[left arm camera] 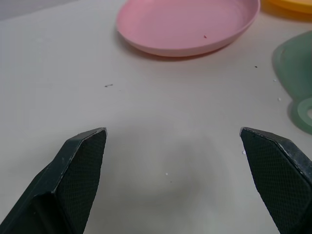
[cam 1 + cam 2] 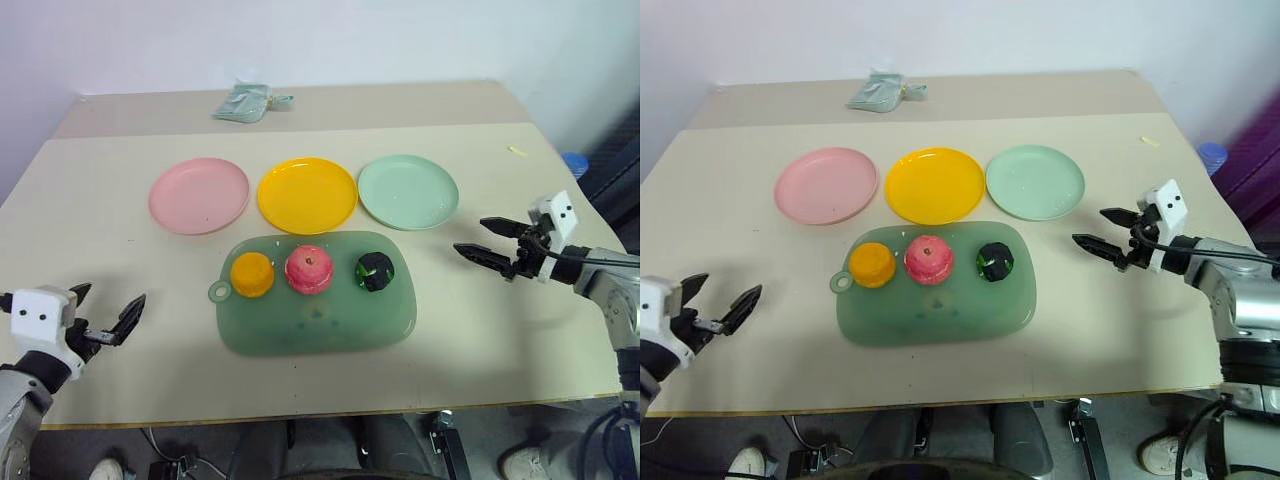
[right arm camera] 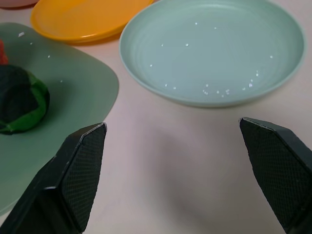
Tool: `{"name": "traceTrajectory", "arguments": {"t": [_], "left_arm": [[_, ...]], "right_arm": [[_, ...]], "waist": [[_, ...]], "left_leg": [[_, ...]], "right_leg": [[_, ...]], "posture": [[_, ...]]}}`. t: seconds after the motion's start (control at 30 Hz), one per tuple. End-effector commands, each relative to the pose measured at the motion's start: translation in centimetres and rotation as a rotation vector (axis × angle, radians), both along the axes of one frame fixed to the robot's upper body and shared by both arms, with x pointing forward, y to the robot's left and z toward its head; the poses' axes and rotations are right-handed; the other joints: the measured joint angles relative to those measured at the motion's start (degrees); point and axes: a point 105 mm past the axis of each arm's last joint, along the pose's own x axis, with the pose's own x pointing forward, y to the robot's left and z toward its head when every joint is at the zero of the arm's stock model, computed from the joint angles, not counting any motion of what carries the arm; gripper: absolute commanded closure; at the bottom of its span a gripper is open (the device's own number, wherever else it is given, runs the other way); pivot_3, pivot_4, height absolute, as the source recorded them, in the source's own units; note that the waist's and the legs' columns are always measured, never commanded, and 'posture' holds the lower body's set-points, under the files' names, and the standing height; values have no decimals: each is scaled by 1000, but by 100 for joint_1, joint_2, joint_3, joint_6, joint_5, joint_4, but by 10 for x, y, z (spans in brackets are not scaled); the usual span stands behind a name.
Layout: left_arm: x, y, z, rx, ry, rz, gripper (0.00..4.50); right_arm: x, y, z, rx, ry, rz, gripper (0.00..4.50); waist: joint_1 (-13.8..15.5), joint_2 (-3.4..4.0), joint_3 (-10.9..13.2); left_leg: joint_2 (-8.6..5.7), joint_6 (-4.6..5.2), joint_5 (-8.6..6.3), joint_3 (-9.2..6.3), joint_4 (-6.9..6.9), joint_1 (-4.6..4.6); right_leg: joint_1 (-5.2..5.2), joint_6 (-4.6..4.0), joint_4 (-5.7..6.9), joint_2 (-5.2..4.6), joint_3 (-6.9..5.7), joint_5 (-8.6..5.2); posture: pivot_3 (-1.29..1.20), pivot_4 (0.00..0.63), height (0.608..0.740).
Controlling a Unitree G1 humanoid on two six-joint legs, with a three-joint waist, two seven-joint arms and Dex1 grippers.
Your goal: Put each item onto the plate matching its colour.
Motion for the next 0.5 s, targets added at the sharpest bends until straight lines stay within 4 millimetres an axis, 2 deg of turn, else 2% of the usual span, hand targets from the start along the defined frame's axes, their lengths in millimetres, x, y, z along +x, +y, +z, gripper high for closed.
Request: {"name": "traceTrajectory", "arguments": {"t": [0.03, 0.43, 0.5], "left_arm": [[-4, -1, 11, 15, -39, 15, 31], [5, 4, 19, 10, -60, 11, 31], [13, -1, 21, -11, -78, -4, 31]], "right_arm": [[6, 4, 10, -6, -57, 24, 72], [6, 14, 11, 12, -116, 9, 72], [8, 14, 11, 12, -145, -20, 72]], "waist": [[0, -1, 0], [3, 0, 0], [2, 0, 0]], "left_leg": [[0, 0, 0, -1, 0, 0], [-2, 0, 0, -2, 4, 0], [-3, 0, 0, -2, 3, 0]], "right_leg": [[0, 0, 0, 0, 0, 0], [0, 1, 7, 3, -1, 0], [0, 1, 7, 4, -1, 1]], "posture": [[0, 150, 740], [0, 150, 740], [0, 150, 740]]}}
